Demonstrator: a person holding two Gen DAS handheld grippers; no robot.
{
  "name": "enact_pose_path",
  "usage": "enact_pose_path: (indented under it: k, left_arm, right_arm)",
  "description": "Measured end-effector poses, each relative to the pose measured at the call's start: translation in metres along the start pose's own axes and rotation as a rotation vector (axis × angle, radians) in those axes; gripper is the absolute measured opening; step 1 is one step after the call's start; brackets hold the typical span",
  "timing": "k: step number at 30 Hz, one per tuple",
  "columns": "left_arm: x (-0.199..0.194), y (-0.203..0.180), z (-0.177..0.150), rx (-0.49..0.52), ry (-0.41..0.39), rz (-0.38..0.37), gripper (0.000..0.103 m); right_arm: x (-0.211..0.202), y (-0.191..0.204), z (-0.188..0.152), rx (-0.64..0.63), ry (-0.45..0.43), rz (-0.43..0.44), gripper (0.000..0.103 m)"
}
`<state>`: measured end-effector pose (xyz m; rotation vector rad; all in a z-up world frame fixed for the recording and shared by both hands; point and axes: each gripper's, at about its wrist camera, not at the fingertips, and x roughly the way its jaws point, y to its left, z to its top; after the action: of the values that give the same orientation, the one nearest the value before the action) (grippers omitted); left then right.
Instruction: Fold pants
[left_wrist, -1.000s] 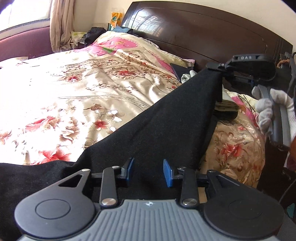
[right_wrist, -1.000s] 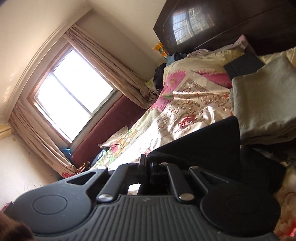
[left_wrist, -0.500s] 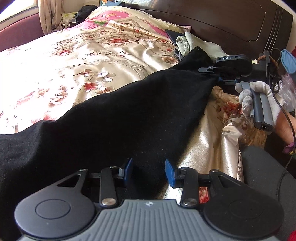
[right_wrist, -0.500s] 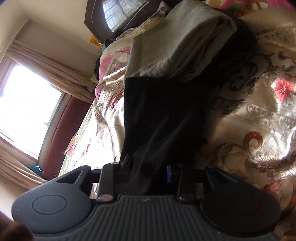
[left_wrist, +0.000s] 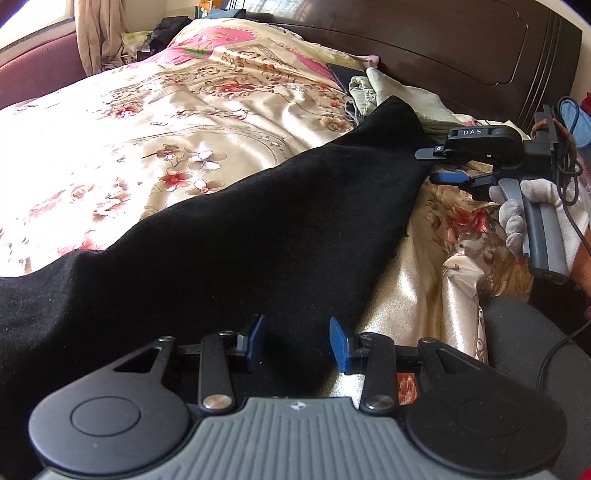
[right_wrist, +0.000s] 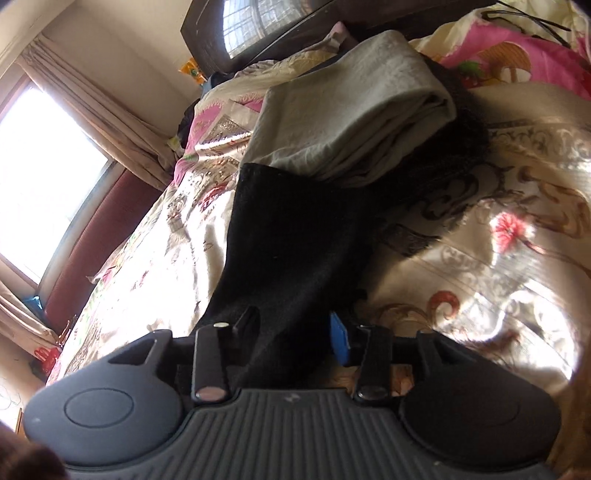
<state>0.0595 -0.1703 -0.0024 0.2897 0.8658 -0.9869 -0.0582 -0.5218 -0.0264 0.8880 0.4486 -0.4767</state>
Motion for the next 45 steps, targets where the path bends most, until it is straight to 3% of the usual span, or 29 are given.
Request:
enact_pose_path:
  k: [4, 11, 15, 17, 18, 21, 27, 28, 30, 32, 34, 36, 38, 41, 43, 45]
  left_arm:
    - [0.000, 0.000, 0.000, -0.014, 0.000, 0.002, 0.052]
    - [-0.003, 0.000, -0.002, -0.026, 0.017, 0.015, 0.052]
    - [-0.010, 0.001, -0.002, -0.047, -0.027, 0.048, 0.052]
    - [-0.014, 0.004, -0.004, -0.065, -0.052, 0.079, 0.052]
    - [-0.014, 0.006, -0.006, -0.070, -0.055, 0.095, 0.053]
    - [-0.007, 0.013, -0.014, -0.099, -0.013, 0.091, 0.053]
    - [-0.017, 0.009, -0.014, -0.079, -0.066, 0.057, 0.056]
    - [-0.015, 0.010, -0.014, -0.089, -0.071, 0.055, 0.064]
    - [-0.002, 0.016, -0.013, -0.125, -0.027, 0.055, 0.065]
    - [-0.003, 0.016, -0.007, -0.143, -0.026, 0.063, 0.060]
    - [-0.024, 0.012, 0.000, -0.117, -0.133, 0.059, 0.060]
    - [-0.032, 0.012, 0.010, -0.095, -0.206, 0.111, 0.063]
    - [-0.012, 0.021, 0.022, -0.103, -0.163, 0.126, 0.067]
    - [0.041, 0.037, 0.028, -0.121, 0.004, 0.153, 0.066]
    - [0.047, 0.037, 0.031, -0.118, -0.019, 0.167, 0.066]
    - [0.038, 0.034, 0.035, -0.140, -0.059, 0.174, 0.066]
  right_arm:
    - [0.010, -0.014, 0.004, 0.078, -0.001, -0.037, 0.049]
    - [0.036, -0.023, -0.003, 0.234, 0.019, 0.175, 0.054]
    - [0.051, -0.029, -0.005, 0.300, 0.002, 0.203, 0.053]
    - [0.053, -0.025, -0.005, 0.278, 0.001, 0.207, 0.036]
    - [0.053, -0.025, -0.004, 0.291, 0.018, 0.212, 0.010]
    - [0.043, -0.032, -0.002, 0.439, 0.033, 0.338, 0.009]
    - [-0.010, -0.005, 0.014, 0.363, -0.056, 0.447, 0.009]
    - [-0.021, -0.003, 0.014, 0.339, -0.095, 0.451, 0.009]
    - [-0.024, -0.010, 0.013, 0.314, -0.125, 0.397, 0.009]
    - [-0.009, -0.029, 0.011, 0.387, -0.033, 0.292, 0.009]
    - [-0.010, -0.037, 0.008, 0.425, -0.021, 0.293, 0.009]
    - [-0.025, -0.034, 0.008, 0.362, -0.076, 0.299, 0.008]
    - [-0.028, -0.041, 0.009, 0.367, -0.085, 0.278, 0.008]
    - [-0.026, -0.054, 0.007, 0.420, -0.064, 0.229, 0.009]
    - [-0.034, -0.046, 0.006, 0.364, -0.088, 0.266, 0.009]
    - [-0.037, -0.032, 0.006, 0.273, -0.088, 0.231, 0.009]
